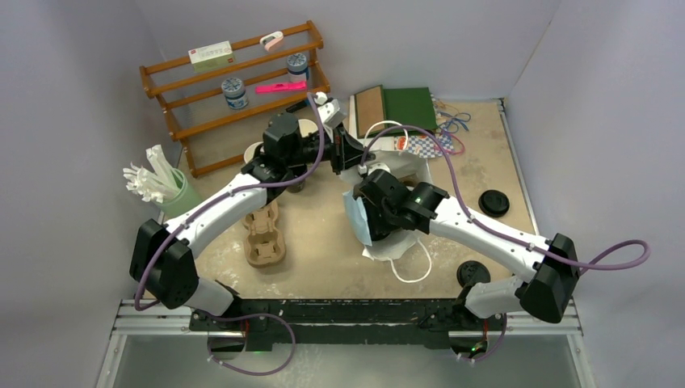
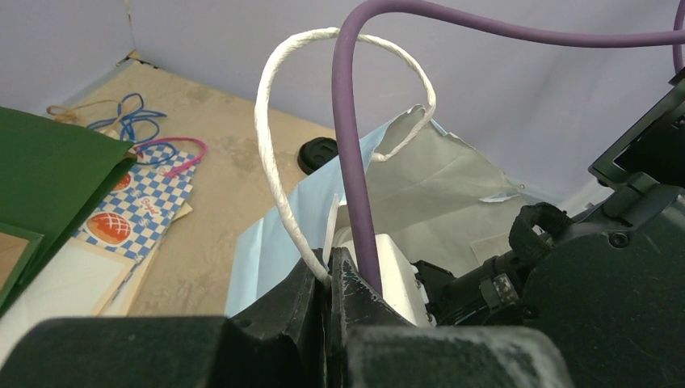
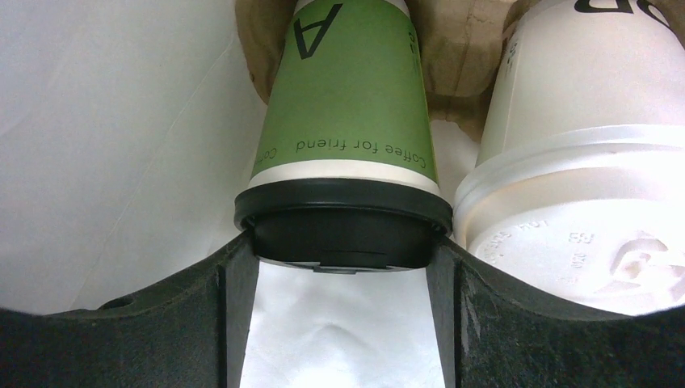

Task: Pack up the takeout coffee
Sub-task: Place the coffee cup on the cup tray.

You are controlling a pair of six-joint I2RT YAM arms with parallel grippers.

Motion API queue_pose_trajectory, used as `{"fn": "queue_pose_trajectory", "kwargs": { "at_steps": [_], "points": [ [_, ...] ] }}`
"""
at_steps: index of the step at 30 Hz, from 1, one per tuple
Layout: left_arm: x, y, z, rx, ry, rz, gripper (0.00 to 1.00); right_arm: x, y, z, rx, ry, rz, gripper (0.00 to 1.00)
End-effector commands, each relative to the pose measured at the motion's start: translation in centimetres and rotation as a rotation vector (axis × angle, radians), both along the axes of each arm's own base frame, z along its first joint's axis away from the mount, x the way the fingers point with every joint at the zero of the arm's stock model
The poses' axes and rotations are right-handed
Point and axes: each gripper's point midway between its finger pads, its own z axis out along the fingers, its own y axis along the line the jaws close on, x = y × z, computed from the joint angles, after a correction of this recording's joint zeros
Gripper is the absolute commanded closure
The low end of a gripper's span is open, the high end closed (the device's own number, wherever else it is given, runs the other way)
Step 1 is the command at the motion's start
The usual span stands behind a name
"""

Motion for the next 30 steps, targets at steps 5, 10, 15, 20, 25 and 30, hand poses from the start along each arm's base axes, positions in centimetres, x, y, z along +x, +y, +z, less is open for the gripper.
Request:
{"fn": "queue_pose_trajectory", "kwargs": {
  "at_steps": [5, 10, 15, 20, 25, 30],
  "points": [
    [-6.2, -1.3, -0.1, -0.027, 0.062, -0.270, 1.00, 1.6, 1.0, 2.1, 0.103, -0.022, -0.124, 0.99],
    [-6.8, -0.8, -1.8, 0.004, 0.099, -0.266, 1.00, 2.5, 1.4, 2.5, 0.118, -0.059, -0.137, 0.99],
    [-6.8, -0.7, -2.2, 0.021, 0.122, -0.249, 1.00, 2.7, 1.2, 3.4, 0.076, -0.047, -0.142, 0.99],
    [-6.7, -0.8, -1.7, 0.018, 0.139, -0.247, 1.00, 0.9, 0.7, 3.6, 0.069, 0.035, -0.133, 0.99],
    [-6.5, -1.3, -1.9, 0.029, 0.241, -0.253, 1.00, 0.0, 0.3, 3.0, 0.034, 0.106, -0.118, 0.99],
    [-5.1, -2.5, -3.2, 0.093, 0.380, -0.239, 1.00, -0.6, -0.2, 1.5, 0.010, 0.221, -0.121, 1.00]
  ]
}}
